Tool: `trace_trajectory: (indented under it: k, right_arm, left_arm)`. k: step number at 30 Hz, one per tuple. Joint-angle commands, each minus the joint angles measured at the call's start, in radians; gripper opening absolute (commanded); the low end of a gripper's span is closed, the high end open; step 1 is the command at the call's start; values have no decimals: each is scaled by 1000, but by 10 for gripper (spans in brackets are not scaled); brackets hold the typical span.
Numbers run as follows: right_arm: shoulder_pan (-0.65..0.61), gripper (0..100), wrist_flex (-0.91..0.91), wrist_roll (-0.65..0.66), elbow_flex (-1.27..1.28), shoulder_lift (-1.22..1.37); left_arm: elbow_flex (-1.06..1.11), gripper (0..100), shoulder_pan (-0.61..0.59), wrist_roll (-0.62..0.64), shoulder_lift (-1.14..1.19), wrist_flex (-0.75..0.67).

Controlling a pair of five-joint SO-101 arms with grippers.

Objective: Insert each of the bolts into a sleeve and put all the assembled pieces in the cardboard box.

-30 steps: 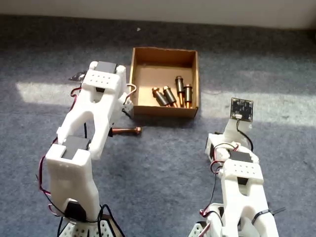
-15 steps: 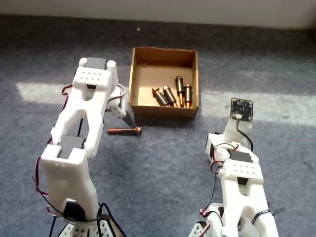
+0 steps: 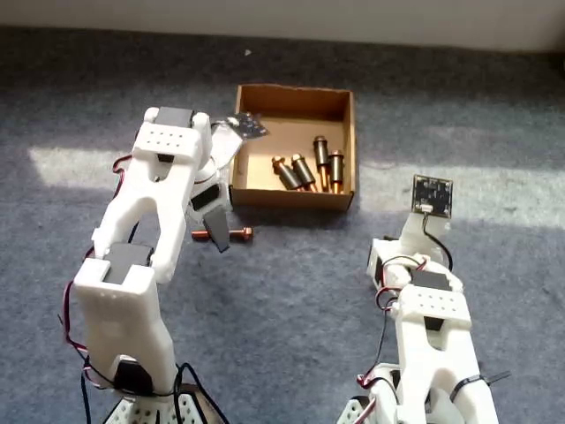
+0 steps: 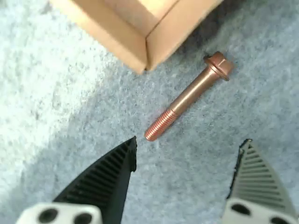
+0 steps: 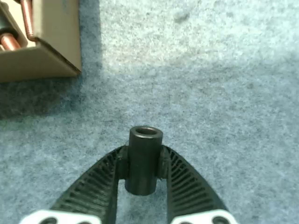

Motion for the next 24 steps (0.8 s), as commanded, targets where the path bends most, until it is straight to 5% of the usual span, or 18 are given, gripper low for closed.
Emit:
trace_trajectory:
  k: [1,18,24]
  right_arm:
    - [12,5,-27,12,-13,-25]
    - [8,6,-27,12,-16,-24]
    - [7,6,-27,12,-16,-24]
  left_arm:
    - [47,333,30,-238,-8,-121]
    - [245,333,143,-315,1,-440]
    - [147,255,137,-313,104,-430]
